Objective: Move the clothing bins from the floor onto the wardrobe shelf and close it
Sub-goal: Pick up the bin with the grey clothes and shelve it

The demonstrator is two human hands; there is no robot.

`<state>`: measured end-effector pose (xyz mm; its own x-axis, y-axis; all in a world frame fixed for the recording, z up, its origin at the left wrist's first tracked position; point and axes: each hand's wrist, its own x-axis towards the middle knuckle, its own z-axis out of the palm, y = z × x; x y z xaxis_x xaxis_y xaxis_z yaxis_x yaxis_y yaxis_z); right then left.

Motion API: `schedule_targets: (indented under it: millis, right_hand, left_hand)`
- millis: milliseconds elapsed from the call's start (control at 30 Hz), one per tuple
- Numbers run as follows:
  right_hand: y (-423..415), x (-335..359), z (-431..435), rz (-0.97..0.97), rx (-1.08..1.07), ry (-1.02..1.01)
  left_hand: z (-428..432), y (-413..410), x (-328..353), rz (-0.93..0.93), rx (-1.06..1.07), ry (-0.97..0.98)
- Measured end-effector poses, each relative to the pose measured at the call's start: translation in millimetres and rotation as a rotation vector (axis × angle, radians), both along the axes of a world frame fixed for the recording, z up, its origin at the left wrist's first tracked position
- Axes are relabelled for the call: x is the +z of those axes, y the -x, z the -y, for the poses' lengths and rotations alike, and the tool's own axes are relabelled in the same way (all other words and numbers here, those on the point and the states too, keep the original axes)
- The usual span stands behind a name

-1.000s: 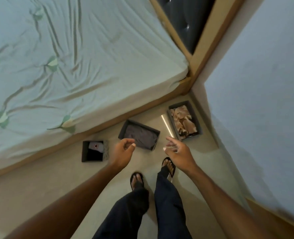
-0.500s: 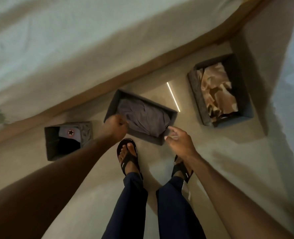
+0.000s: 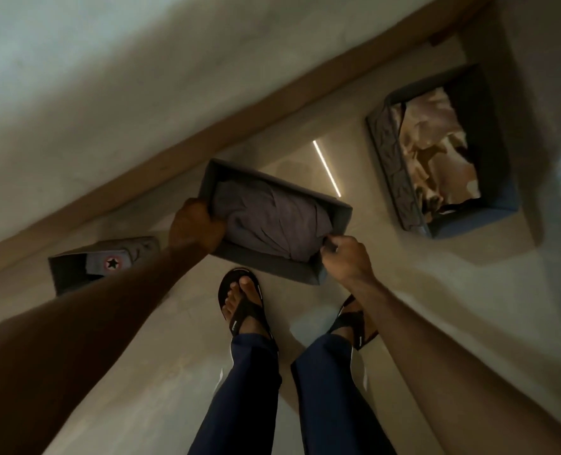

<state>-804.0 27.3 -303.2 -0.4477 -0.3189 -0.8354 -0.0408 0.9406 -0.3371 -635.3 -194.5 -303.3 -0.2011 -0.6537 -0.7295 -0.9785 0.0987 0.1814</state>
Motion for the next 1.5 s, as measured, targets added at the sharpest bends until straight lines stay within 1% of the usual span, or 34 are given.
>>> schedule_targets:
  millis: [167,267,367,433,467,533,600,733,833,933,1033,1167,1267,1333,1400,1500]
  right_hand:
    - [8.5,49.5,-13.4,-0.004,-0.058,0.003]
    - [15.9,108.3,-30.0,0.0,-0.071,-0.014]
    - [28.7,193.3,-53.8,-0.025,-0.068,-0.016]
    - [35.8,248.2,-68.6,-0.029,-0.051,-0.009]
    - [40.4,292.6,-80.4,-0.035,-0.054,-0.006]
    - [44.9,347.0,-97.8,-0.052,-0.056,0.002]
    - [49.9,406.2,-119.1,-0.093,-0.069,0.03]
    - [49.2,504.0,-171.2,-0.201,-0.155,0.096]
    - [40.9,555.5,-208.4,-0.294,-0.26,0.127]
    - [15.3,601.3,-252.8,-0.379,-0.422,0.127]
    - [-19.6,625.6,-286.8,-0.452,-0.58,0.1]
    - [-74.0,639.4,-314.8,-0.548,-0.828,0.062]
    - [-120.5,643.0,-333.0,-0.586,-1.084,0.039]
    - [-150.9,645.8,-348.7,-0.614,-1.198,0.003]
    - [-171.8,648.6,-364.4,-0.637,-1.261,-0.03]
    - [-202.5,656.6,-400.7,-0.675,-1.383,-0.095]
  left_hand:
    - [-19.2,9.1,61.7,-0.082,-0.083,0.037]
    - [-35.3,18.2,122.5,-0.074,-0.13,0.043]
    - [-50.0,28.1,208.1,-0.078,-0.194,0.012]
    - [-60.9,38.5,267.2,-0.092,-0.189,-0.004]
    - [-71.0,45.3,314.0,-0.11,-0.185,-0.002]
    - [-87.5,54.3,370.5,-0.154,-0.16,0.013]
    - [-105.3,65.6,430.6,-0.191,-0.172,0.046]
    - [-138.9,78.2,523.3,-0.294,-0.217,0.079]
    - [-156.4,81.8,562.3,-0.363,-0.284,0.041]
    - [-181.5,90.1,599.3,-0.443,-0.439,-0.01]
    - [-203.5,102.8,622.6,-0.513,-0.582,-0.074]
    - [-225.7,114.6,636.2,-0.595,-0.799,-0.162]
    - [-249.6,124.3,639.1,-0.614,-0.992,-0.231]
    - [-273.7,126.9,640.9,-0.612,-1.106,-0.29]
    - [-298.3,127.4,643.7,-0.614,-1.21,-0.295]
    - [-355.3,125.5,656.1,-0.638,-1.351,-0.252]
